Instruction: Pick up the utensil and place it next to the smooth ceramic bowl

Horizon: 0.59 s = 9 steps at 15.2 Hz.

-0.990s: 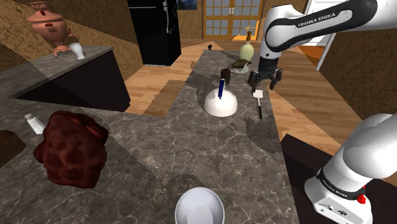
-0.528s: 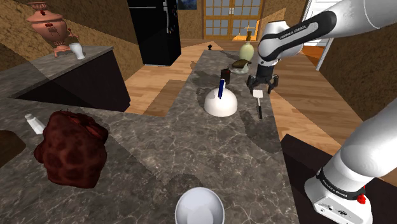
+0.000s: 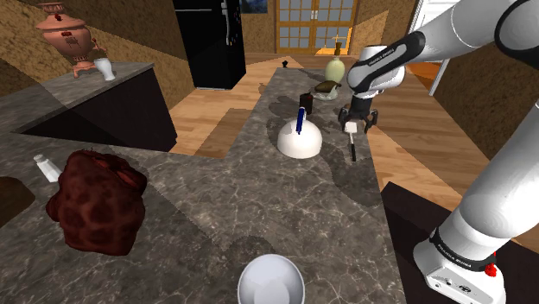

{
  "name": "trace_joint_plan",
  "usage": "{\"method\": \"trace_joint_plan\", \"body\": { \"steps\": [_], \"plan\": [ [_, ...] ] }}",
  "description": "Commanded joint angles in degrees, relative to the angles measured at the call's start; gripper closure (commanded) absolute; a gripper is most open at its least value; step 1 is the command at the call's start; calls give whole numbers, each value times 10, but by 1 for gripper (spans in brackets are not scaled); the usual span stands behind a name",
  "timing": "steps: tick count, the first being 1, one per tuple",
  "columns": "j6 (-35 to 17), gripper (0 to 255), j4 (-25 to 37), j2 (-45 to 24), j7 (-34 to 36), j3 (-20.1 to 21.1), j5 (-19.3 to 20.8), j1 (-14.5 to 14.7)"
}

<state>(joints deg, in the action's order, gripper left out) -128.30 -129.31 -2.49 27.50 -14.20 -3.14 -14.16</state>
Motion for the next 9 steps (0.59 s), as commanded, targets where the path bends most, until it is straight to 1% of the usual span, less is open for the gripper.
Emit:
{"method": "trace_joint_plan", "body": {
  "steps": [1, 6, 9],
  "plan": [
    [-17, 0, -4, -13, -1, 0, -5, -1],
    [-52, 0, -17, -35, -8, 2, -15, -1],
    [-52, 0, -17, -35, -8, 2, -15, -1]
  ]
}}
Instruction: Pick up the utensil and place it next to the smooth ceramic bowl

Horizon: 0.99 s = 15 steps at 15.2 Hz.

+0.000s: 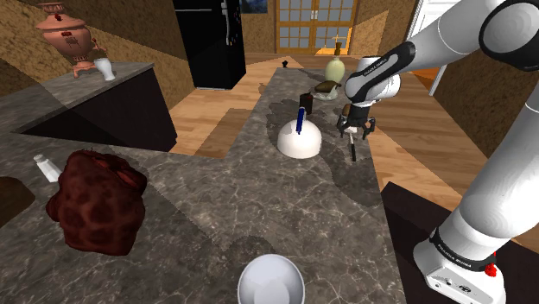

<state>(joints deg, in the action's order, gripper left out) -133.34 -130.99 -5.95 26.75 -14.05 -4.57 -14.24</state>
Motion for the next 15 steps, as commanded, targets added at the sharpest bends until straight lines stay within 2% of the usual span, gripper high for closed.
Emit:
{"method": "trace_joint_plan", "body": {
  "steps": [1, 4, 5, 15],
  "plan": [
    [-1, 0, 0, -1, 0, 0, 0, 0],
    [-1, 0, 0, -1, 0, 0, 0, 0],
    [-1, 255, 0, -1, 0, 0, 0, 0],
    [6, 255, 2, 5, 2, 0, 2, 0]
  ]
}}
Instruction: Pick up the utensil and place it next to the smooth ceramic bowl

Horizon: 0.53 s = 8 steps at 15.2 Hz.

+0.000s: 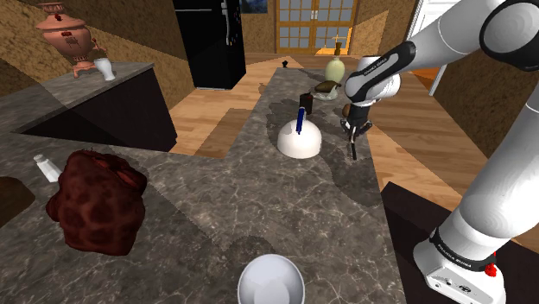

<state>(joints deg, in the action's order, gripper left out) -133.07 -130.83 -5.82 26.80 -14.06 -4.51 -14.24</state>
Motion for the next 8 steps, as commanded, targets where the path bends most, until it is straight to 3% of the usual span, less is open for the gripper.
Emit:
{"method": "trace_joint_plan", "body": {
  "steps": [1, 8],
  "plan": [
    [11, 255, 2, 9, 3, -1, 4, 0],
    [63, 255, 21, 44, 14, -2, 17, 1]
  ]
}}
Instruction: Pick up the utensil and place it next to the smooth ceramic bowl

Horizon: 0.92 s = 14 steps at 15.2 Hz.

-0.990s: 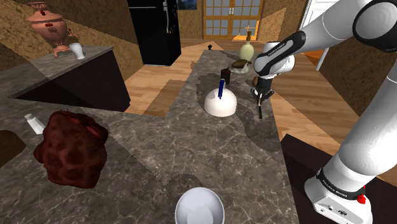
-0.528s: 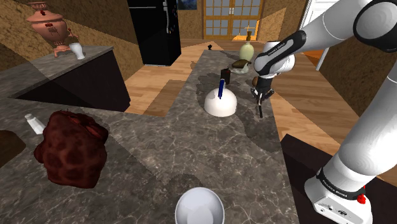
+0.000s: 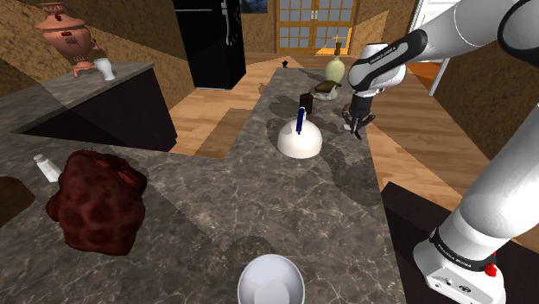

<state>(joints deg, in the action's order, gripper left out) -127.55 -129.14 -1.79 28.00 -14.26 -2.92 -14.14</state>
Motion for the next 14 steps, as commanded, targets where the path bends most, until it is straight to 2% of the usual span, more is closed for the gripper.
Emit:
{"method": "trace_joint_plan", "body": {
  "steps": [1, 14],
  "plan": [
    [15, 255, 7, 8, 3, 0, 3, 0],
    [114, 255, 60, 56, 17, 2, 18, 1]
  ]
}}
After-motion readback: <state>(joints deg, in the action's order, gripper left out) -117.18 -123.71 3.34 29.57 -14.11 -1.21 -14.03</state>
